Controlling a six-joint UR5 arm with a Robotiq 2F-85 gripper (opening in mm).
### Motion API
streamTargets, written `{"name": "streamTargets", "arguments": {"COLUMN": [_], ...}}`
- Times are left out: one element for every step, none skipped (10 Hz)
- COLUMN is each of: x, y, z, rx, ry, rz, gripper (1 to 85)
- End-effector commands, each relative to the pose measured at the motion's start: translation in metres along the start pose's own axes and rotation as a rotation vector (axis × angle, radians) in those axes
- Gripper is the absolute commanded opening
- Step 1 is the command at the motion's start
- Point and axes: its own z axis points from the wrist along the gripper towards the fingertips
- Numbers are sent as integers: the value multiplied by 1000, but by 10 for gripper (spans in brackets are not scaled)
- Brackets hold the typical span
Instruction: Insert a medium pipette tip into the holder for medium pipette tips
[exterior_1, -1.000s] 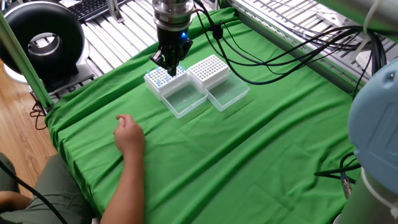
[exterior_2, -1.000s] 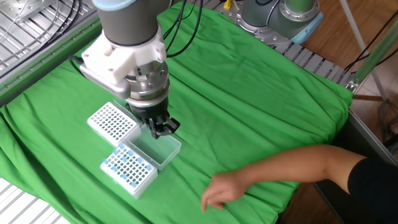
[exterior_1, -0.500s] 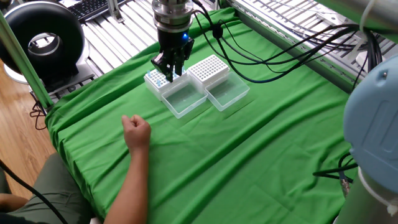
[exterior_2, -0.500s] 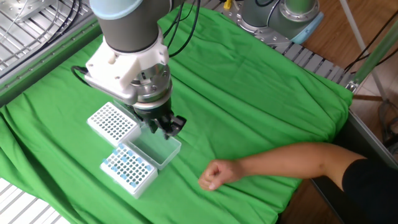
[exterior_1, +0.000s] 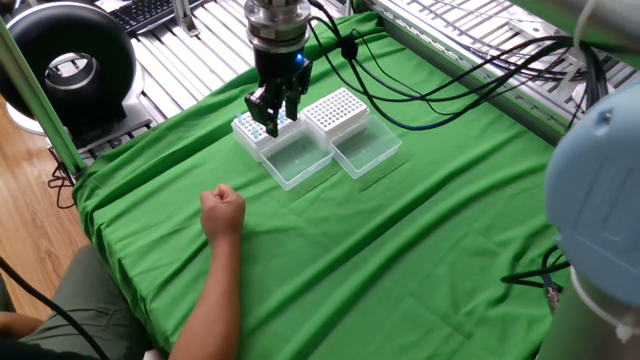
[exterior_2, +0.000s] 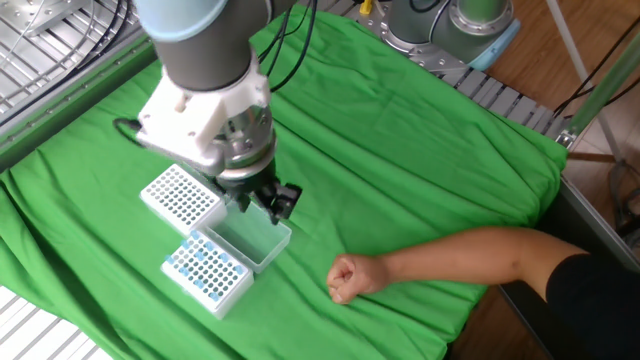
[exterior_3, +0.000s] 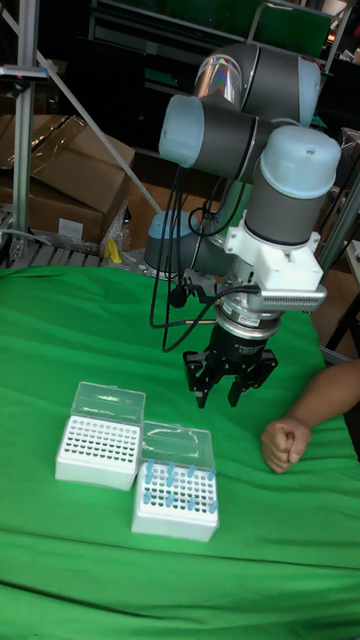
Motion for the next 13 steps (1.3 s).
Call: {"name": "streamTargets", "arguments": {"x": [-28, -31, -32, -40, -51, -61, -62, -66, -71, -74, -75, -78, -80], "y": [-2, -5, -9, -8, -8, -10, -8, -5, -3, -5, -6, -6, -6], "z": [5, 5, 3, 7, 14, 22, 25, 26, 29, 34, 36, 38, 41], "rx": [-6, 2, 1, -3, 5, 10, 8, 6, 12, 25, 29, 34, 37], "ry": [-13, -15, -17, -24, -38, -56, -60, -65, -73, -81, -85, -92, -100], "rz": [-8, -9, -16, -13, -7, 1, 7, 13, 19, 22, 22, 20, 20], "gripper": [493, 483, 483, 483, 483, 470, 453, 453, 443, 430, 427, 423, 420]}}
